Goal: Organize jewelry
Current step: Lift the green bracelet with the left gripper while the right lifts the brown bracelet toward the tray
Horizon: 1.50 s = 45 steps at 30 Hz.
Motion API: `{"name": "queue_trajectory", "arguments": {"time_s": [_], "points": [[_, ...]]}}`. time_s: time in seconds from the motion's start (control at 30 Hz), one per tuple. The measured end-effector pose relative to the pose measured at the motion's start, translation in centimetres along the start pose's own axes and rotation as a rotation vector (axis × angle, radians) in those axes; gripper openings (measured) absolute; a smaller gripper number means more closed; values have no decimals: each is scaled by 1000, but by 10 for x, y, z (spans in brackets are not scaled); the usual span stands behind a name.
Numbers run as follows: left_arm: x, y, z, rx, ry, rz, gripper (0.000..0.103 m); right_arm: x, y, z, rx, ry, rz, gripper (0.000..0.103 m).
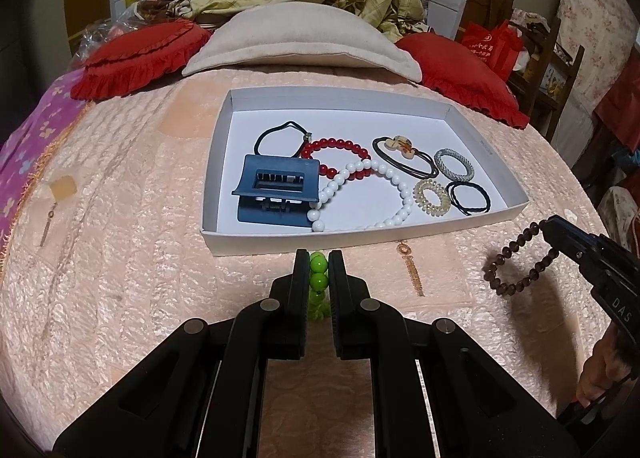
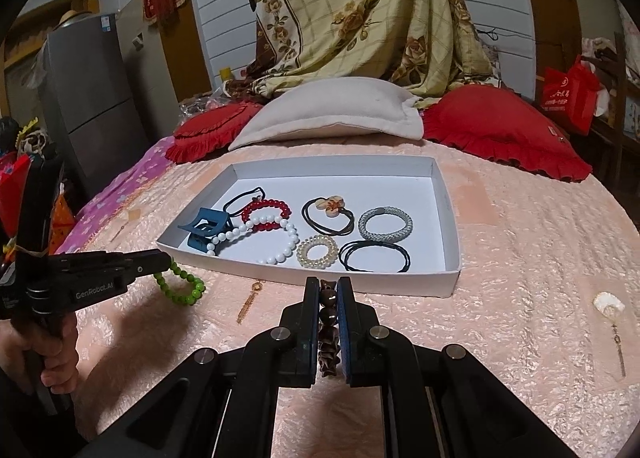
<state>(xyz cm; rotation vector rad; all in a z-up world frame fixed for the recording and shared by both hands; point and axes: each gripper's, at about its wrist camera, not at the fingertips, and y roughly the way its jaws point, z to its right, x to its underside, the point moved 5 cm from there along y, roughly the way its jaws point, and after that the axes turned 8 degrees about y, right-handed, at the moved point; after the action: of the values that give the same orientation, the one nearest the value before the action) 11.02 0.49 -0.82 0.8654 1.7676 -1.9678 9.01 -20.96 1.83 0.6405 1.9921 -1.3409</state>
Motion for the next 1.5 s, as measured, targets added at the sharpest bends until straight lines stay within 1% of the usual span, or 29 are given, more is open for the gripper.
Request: {"name": "queue_trajectory", "arguments": {"time_s": [0.67,1.5], "points": [[1,5,-1,-12,-1,-9,8,-2,5,6,36,13,-11,8],[2,10,-1,-22,1,-23,8,-4,4,4,37,12,-4,8]]}}
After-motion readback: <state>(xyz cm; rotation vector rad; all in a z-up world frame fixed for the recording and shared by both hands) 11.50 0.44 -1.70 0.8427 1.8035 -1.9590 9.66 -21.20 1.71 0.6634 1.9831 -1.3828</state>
